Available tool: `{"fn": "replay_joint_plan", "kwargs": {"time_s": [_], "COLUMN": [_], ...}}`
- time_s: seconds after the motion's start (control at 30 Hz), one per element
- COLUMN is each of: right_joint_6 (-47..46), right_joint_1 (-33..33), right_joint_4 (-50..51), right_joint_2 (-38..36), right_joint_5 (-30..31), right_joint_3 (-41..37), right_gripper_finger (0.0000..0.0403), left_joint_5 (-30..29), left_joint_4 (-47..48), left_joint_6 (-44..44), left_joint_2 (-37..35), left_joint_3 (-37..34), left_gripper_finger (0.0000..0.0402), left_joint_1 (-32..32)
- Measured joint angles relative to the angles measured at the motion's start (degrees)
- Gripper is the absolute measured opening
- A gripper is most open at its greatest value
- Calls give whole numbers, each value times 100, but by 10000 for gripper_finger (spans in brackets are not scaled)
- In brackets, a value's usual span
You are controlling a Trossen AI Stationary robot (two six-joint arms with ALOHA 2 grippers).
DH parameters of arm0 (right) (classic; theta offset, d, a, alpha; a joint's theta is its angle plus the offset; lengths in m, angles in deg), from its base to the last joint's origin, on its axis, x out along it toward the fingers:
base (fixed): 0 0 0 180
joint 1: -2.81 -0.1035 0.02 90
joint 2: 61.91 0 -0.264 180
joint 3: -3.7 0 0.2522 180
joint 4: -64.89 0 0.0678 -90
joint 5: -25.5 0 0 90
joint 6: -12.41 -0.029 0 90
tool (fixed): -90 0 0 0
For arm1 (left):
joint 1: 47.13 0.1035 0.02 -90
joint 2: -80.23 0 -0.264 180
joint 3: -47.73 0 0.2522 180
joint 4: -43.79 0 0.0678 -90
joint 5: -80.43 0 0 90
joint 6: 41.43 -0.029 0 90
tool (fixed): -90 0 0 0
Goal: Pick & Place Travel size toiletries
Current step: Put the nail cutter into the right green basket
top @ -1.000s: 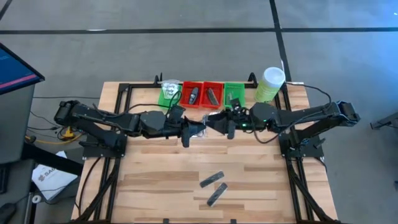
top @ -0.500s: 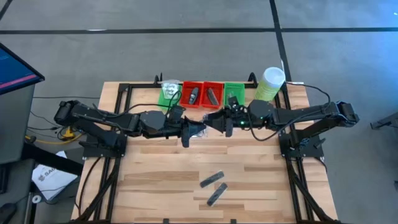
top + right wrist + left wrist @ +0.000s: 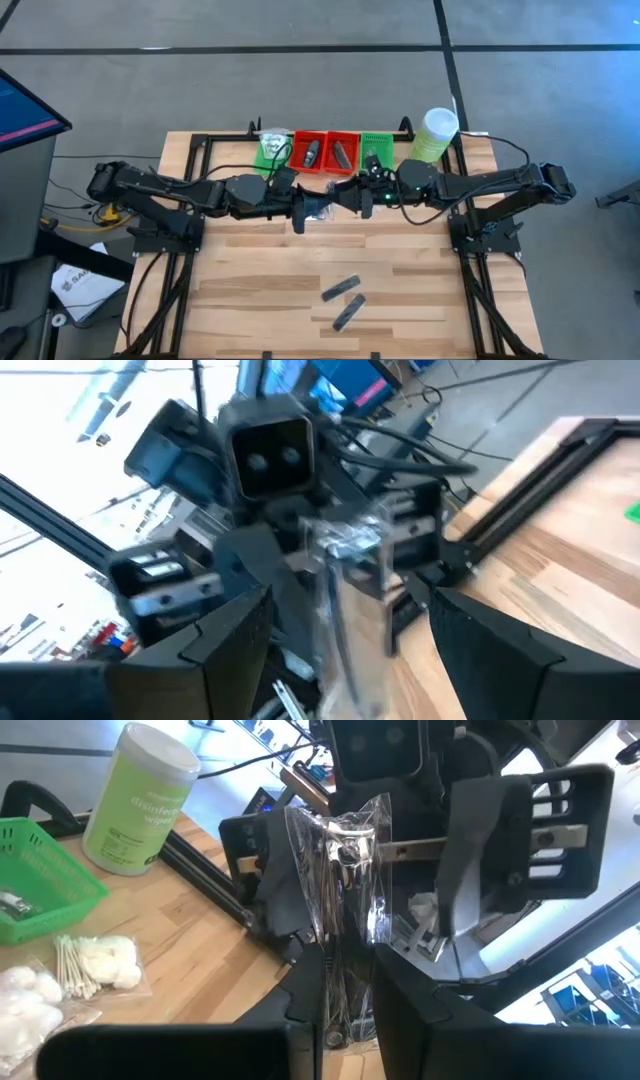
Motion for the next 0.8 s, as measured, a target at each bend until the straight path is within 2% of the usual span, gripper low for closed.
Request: {"fn": "replay_joint_plan", "kwargs": {"time_s": [0.17,0.53,0.67,0.8], "right_joint_6": [2,92,141,149], "right_joint_1": [21,44,42,42], "right_joint_4": [-39,-31,-7,29], "right_joint_2": [11,9,7,7], "right_joint_5": [9,4,-21,-20], "right_joint_3": [-3,-3,-3,-4], "right_gripper_finger": [234,96,49,49], "left_joint_5": [35,63,66,63], "left_joint_4": [-5,11,9,6], "left_joint_6": [-1,-1,12,-14], "left_joint_2": [0,0,0,0], "left_joint_3": [0,0,0,0], "left_gripper_finger": [45,46,69,110], "left_joint_1": [0,0,0,-10]}}
